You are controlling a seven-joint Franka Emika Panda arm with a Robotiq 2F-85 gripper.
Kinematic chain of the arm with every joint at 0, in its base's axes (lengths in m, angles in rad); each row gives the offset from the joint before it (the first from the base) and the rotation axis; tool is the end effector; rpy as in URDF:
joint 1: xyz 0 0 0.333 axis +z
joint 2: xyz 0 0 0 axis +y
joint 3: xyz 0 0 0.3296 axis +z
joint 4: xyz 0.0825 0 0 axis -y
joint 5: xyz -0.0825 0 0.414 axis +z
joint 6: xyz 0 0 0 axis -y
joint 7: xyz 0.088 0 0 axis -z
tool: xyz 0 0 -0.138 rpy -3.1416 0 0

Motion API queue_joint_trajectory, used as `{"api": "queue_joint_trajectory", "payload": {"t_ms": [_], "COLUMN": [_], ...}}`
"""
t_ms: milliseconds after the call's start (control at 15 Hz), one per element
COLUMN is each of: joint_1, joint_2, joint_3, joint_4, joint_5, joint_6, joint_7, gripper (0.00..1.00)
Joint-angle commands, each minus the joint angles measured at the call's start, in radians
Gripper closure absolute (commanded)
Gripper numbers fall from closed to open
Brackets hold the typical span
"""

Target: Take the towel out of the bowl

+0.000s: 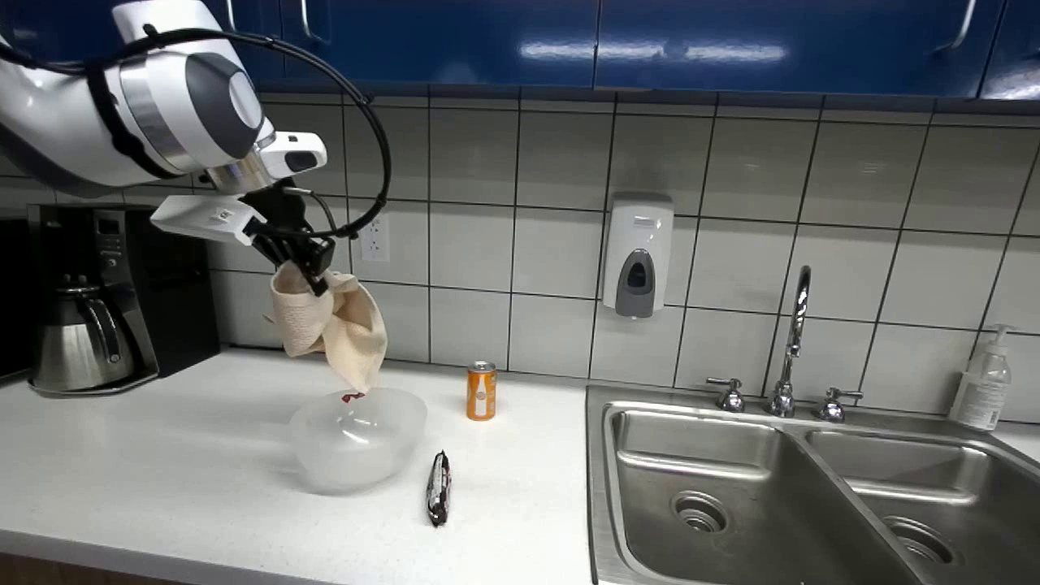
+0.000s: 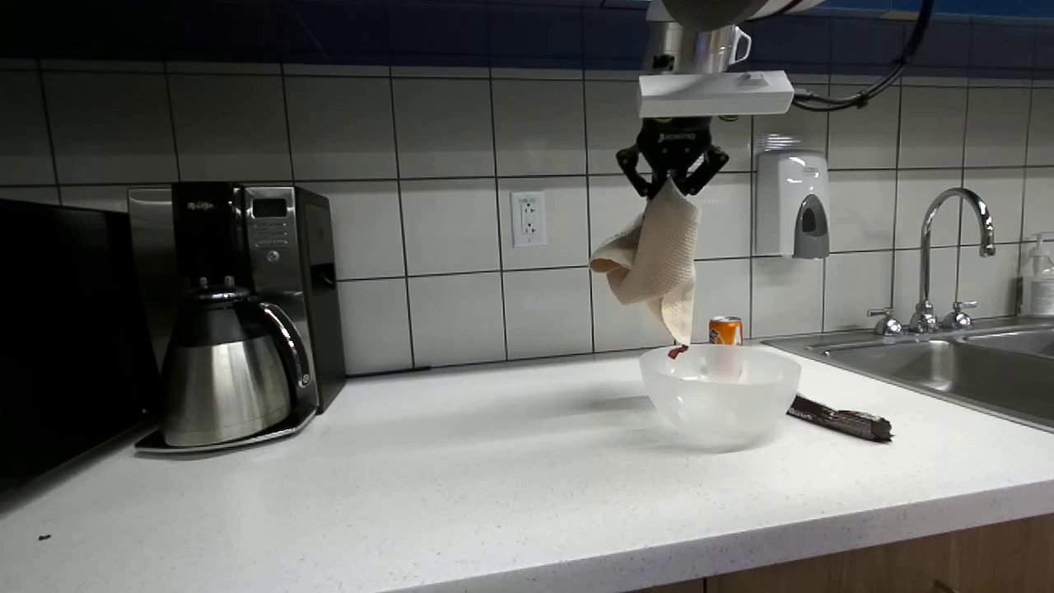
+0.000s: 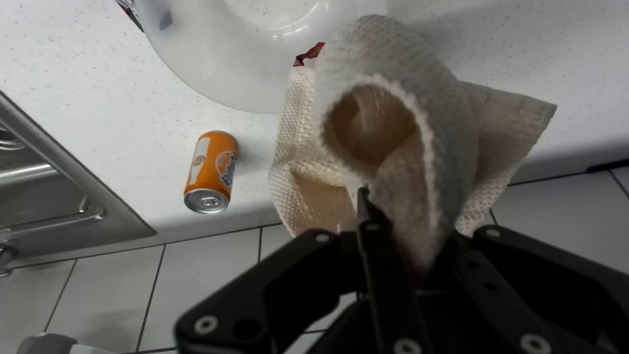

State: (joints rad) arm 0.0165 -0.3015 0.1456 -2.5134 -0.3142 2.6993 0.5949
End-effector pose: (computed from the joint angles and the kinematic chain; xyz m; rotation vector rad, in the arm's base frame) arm 0.4965 0.0875 0.4074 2.9713 -0.2633 0.8092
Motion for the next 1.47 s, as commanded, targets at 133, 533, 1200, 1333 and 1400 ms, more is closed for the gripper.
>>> {"api": "queue_joint_trajectory", "payload": {"t_ms": [133,533,1200,1333,1400], "joint_1": [0.023,0.099,0.146,0.141,0.140], "joint_2": [0.042,0.102,0.230,0.261,0.275], "joint_3": [0.084,0.133,0.133,0.135,0.134], "joint_4": [0.015,0.037,-0.022,-0.031,-0.035], "joint_5": [0.052,0.078,0.057,0.034,0.019], "joint_6": [0.053,0.124,0.175,0.182,0.183], "joint_7": [-0.035,-0.033,-0.003,0.018,0.028], "gripper": [0.98,0.98,0.98,0.98,0.98]}}
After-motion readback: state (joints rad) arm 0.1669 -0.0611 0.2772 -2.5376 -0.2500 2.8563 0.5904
